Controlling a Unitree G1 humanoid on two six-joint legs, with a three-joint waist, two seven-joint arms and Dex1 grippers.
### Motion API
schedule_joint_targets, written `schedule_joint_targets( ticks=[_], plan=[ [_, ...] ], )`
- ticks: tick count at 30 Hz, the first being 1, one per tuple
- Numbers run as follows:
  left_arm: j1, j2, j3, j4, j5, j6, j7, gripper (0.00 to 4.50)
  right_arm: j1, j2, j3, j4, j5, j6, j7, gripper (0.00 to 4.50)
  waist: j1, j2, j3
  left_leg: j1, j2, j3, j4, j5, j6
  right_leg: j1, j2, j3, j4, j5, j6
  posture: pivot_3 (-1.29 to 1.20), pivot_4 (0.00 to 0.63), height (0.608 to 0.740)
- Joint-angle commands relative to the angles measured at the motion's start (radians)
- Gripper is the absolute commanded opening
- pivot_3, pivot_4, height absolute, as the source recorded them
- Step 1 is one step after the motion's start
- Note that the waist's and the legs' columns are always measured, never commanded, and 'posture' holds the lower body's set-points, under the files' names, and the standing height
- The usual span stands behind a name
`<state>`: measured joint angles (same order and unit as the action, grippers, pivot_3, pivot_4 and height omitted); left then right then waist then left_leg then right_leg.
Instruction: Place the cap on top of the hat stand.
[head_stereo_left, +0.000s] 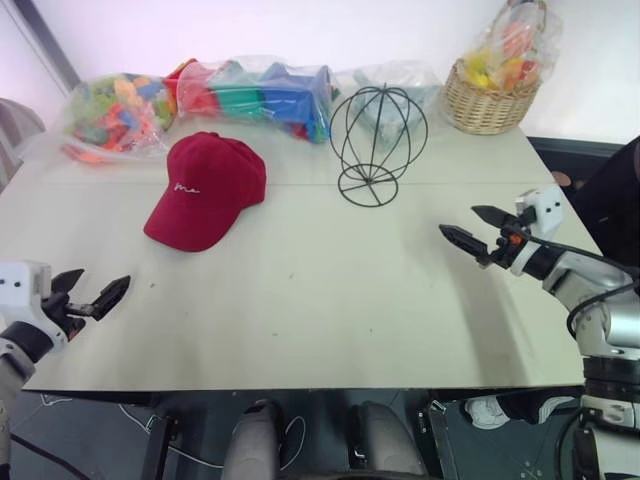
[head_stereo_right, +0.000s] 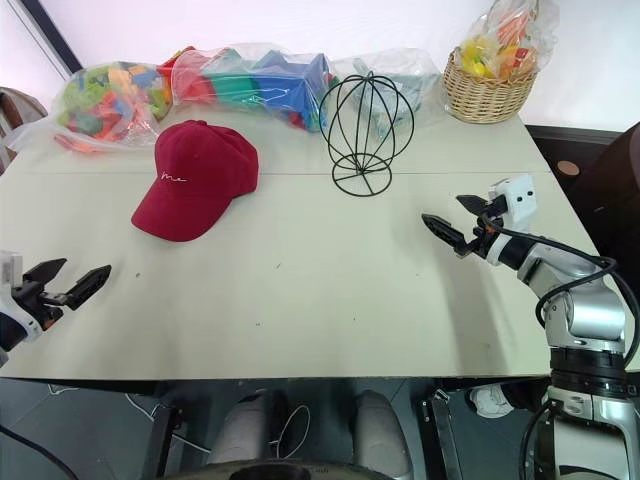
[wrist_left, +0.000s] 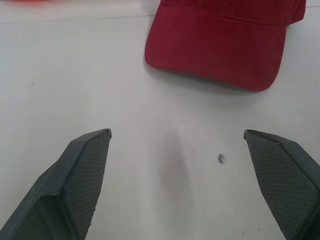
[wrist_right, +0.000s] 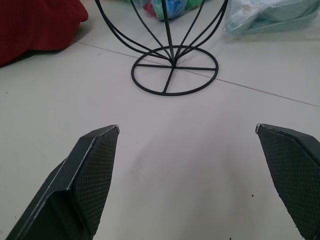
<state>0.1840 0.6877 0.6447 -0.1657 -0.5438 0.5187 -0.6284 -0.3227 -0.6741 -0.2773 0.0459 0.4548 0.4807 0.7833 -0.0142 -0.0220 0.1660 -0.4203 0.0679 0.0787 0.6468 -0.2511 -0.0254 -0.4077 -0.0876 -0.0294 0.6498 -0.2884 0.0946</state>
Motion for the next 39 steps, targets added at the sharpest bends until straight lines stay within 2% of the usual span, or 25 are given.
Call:
schedule_joint_targets(
  ticks=[1,22,29,35,39],
  plan=[
    [-0.002,0.020,0.017,-0.018,0.007,-0.019,-0.005,4.46,-0.008,0.003,-0.006,-0.002,0.003,-0.027,0.006,4.50,0.000,0.000,0.000,0.000,0.000,0.000,0.000,0.000,0.000,0.000,0.000,0.000,0.000,0.000,0.000,0.00,0.150,0.740],
    [-0.032,0.022,0.012,0.003,0.044,-0.043,0.002,4.46,-0.018,-0.011,-0.003,0.067,-0.015,-0.083,0.035,4.50,0.000,0.000,0.000,0.000,0.000,0.000,0.000,0.000,0.000,0.000,0.000,0.000,0.000,0.000,0.000,0.00,0.150,0.740],
    [-0.036,0.044,-0.011,0.033,0.111,-0.099,-0.004,4.46,-0.026,-0.013,-0.006,0.085,-0.022,-0.099,0.042,4.50,0.000,0.000,0.000,0.000,0.000,0.000,0.000,0.000,0.000,0.000,0.000,0.000,0.000,0.000,0.000,0.00,0.150,0.740],
    [-0.045,0.130,-0.095,0.161,0.313,-0.384,-0.030,4.46,-0.009,-0.054,0.005,-0.097,0.087,0.035,0.129,4.50,-0.001,0.000,0.000,0.000,0.000,0.000,0.000,0.000,0.000,0.000,0.000,0.000,0.000,0.000,0.000,0.00,0.150,0.740],
    [-0.143,0.210,-0.186,0.343,0.468,-0.652,-0.004,4.46,0.020,-0.118,0.050,-0.341,0.234,0.211,0.199,4.50,0.003,0.000,0.000,0.000,0.000,0.000,0.000,0.000,0.000,0.000,0.000,0.000,0.001,0.000,0.000,0.00,0.150,0.740]
  ],
)
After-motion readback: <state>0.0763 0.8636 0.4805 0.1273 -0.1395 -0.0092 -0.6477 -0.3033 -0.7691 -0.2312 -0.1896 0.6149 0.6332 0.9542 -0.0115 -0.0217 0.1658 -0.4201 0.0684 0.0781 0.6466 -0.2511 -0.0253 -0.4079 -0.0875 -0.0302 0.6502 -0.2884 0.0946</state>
